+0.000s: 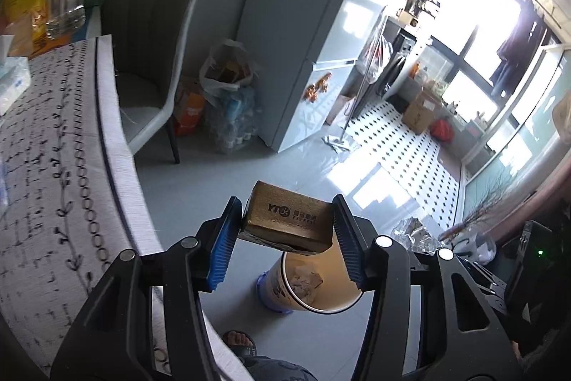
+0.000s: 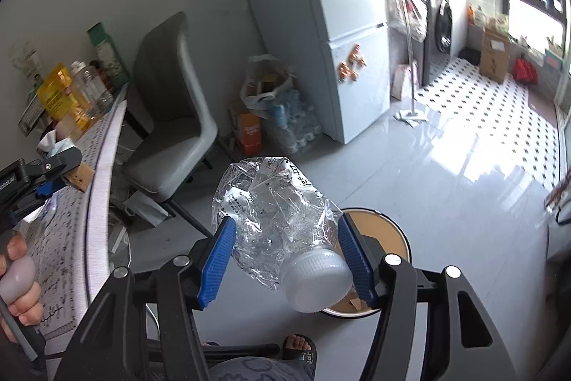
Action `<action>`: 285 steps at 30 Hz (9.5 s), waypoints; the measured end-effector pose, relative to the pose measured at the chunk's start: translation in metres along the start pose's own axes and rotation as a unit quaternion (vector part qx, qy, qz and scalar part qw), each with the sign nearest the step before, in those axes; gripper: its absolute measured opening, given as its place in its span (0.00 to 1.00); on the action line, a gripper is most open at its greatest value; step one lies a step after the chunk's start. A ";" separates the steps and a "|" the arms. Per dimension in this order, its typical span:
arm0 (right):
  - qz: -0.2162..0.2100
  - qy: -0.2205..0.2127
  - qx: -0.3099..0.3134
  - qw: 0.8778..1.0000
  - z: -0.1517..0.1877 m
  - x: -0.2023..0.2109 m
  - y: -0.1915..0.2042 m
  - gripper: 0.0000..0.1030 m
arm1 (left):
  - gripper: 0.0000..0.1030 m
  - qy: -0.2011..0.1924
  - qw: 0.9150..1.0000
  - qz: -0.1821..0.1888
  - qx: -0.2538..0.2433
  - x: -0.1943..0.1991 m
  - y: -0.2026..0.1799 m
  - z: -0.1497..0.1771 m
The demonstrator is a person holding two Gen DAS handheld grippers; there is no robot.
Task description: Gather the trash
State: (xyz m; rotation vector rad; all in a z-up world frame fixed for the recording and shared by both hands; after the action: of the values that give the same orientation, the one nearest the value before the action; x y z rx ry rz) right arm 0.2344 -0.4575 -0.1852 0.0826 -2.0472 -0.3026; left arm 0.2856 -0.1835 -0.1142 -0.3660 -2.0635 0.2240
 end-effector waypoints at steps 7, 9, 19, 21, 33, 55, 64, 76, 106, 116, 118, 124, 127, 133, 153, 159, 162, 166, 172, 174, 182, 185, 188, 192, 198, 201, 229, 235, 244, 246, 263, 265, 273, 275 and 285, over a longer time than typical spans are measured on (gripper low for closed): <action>0.006 0.017 -0.055 0.998 0.000 -0.031 -0.044 0.57 | 0.51 0.025 0.999 0.008 -0.022 -0.030 -0.025 -0.011; 0.007 0.018 -0.070 0.997 -0.003 -0.040 -0.056 0.57 | 0.51 0.029 0.999 0.012 -0.031 -0.036 -0.035 -0.014; 0.003 -0.010 -0.107 0.994 -0.005 -0.049 -0.093 0.82 | 0.51 0.089 0.992 0.023 -0.084 -0.103 -0.097 -0.018; 0.003 -0.011 -0.114 0.993 0.001 -0.039 -0.104 0.83 | 0.51 0.107 0.989 0.043 -0.092 -0.121 -0.117 -0.018; 0.027 -0.027 -0.167 0.985 0.045 0.011 -0.163 0.85 | 0.91 0.133 0.982 0.085 -0.102 -0.150 -0.167 -0.006; -0.013 -0.040 -0.054 0.998 0.010 0.038 -0.009 0.87 | 0.94 -0.001 0.998 0.052 -0.039 0.021 -0.030 -0.021; -0.038 -0.052 0.000 0.998 0.003 0.053 0.073 0.89 | 0.94 -0.039 0.999 0.035 0.002 0.077 0.035 -0.004; -0.083 -0.047 0.056 0.994 0.008 0.053 0.157 0.90 | 0.94 -0.093 0.993 -0.023 0.074 0.145 0.132 0.033; -0.145 -0.001 0.156 0.977 0.016 0.000 0.341 0.93 | 0.94 -0.172 0.948 -0.097 0.249 0.209 0.302 0.086; -0.172 0.060 0.196 0.964 0.019 -0.053 0.404 0.82 | 0.92 -0.145 0.949 -0.093 0.266 0.192 0.330 0.093; -0.168 0.068 0.211 0.961 0.023 -0.060 0.414 0.79 | 0.89 -0.140 0.948 -0.091 0.271 0.189 0.336 0.093; -0.160 0.095 0.242 0.952 0.025 -0.090 0.445 0.72 | 0.69 -0.116 0.949 -0.067 0.284 0.169 0.351 0.084; -0.163 0.109 0.251 0.948 0.023 -0.103 0.455 0.64 | 0.60 -0.111 0.950 -0.057 0.285 0.158 0.352 0.075; -0.165 0.129 0.275 0.938 0.016 -0.115 0.462 0.18 | 0.46 -0.101 0.950 -0.057 0.290 0.134 0.360 0.052; -0.178 0.099 0.210 0.956 0.020 -0.058 0.383 0.09 | 0.03 -0.112 0.944 -0.054 0.307 0.171 0.322 0.080; -0.187 0.079 0.197 0.959 0.023 -0.027 0.364 0.09 | 0.03 -0.133 0.946 -0.050 0.291 0.197 0.295 0.090; -0.192 0.068 0.191 0.960 0.024 -0.010 0.355 0.09 | 0.03 -0.144 0.947 -0.050 0.282 0.209 0.281 0.093; -0.198 0.050 0.191 0.960 0.028 0.014 0.341 0.09 | 0.03 -0.158 0.952 -0.052 0.258 0.221 0.259 0.095; -0.183 0.031 0.180 0.966 0.029 0.044 0.309 0.09 | 0.03 -0.160 0.958 -0.036 0.234 0.224 0.228 0.096; -0.177 0.025 0.173 0.969 0.028 0.051 0.298 0.09 | 0.03 -0.162 0.960 -0.029 0.227 0.225 0.217 0.095; -0.154 -0.005 0.156 0.976 0.030 0.094 0.249 0.09 | 0.03 -0.164 0.965 -0.006 0.203 0.228 0.179 0.099; -0.147 -0.018 0.153 0.977 0.031 0.107 0.235 0.09 | 0.03 -0.162 0.968 -0.002 0.190 0.228 0.166 0.101; -0.143 -0.023 0.137 0.980 0.030 0.112 0.221 0.09 | 0.03 -0.159 0.971 0.005 0.180 0.224 0.156 0.102; -0.133 -0.026 0.124 0.983 0.031 0.116 0.205 0.09 | 0.03 -0.156 0.972 0.020 0.176 0.217 0.146 0.101; -0.117 -0.034 0.117 0.986 0.030 0.125 0.183 0.09 | 0.03 -0.147 0.976 0.029 0.158 0.205 0.131 0.096; -0.106 -0.038 0.104 0.988 0.027 0.124 0.167 0.09 | 0.03 -0.137 0.979 0.032 0.147 0.194 0.123 0.087; -0.052 0.010 -0.040 0.998 0.003 0.008 0.003 0.09 | 0.03 0.006 0.998 0.034 0.050 0.006 0.016 0.007; -0.049 0.036 -0.080 0.995 0.006 -0.042 -0.038 0.09 | 0.03 0.058 0.997 0.038 0.029 -0.055 -0.011 -0.003; -0.036 0.068 -0.136 0.988 0.000 -0.120 -0.092 0.13 | 0.03 0.123 0.992 0.040 -0.007 -0.132 -0.056 -0.014; -0.030 0.075 -0.164 0.983 0.000 -0.135 -0.108 0.37 | 0.03 0.136 0.990 0.040 -0.016 -0.147 -0.065 -0.014; 0.006 0.043 -0.240 0.970 0.055 -0.073 -0.185 0.60 | 0.72 0.180 0.982 0.060 0.022 -0.184 -0.094 -0.005; 0.005 0.043 -0.238 0.970 0.055 -0.070 -0.181 0.60 | 0.77 0.164 0.984 0.062 0.029 -0.165 -0.087 -0.008; -0.011 0.015 -0.199 0.980 0.039 -0.033 -0.137 0.80 | 0.93 0.097 0.994 0.053 0.024 -0.080 -0.058 -0.013; -0.015 0.009 -0.186 0.982 0.035 -0.023 -0.124 0.86 | 0.93 0.082 0.995 0.050 0.016 -0.059 -0.052 -0.012; -0.001 -0.022 -0.103 0.994 0.016 0.041 -0.053 0.92 | 0.94 -0.008 0.999 0.031 0.019 0.041 -0.015 -0.013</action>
State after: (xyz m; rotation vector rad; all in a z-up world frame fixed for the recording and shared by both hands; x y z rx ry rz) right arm 0.1973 -0.5137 -0.1706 -0.0488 -2.0481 -0.5186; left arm 0.2750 -0.1827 -0.0698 -0.4053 -2.0617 0.3040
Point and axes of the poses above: each gripper's, at about its wrist camera, not at the fingertips, and x roughly against the way its jaws point, y to its left, z to its underside, the point moved 2 cm from there along -x, roughly the way its jaws point, and after that the axes turned 14 degrees about y, right-handed, at the moved point
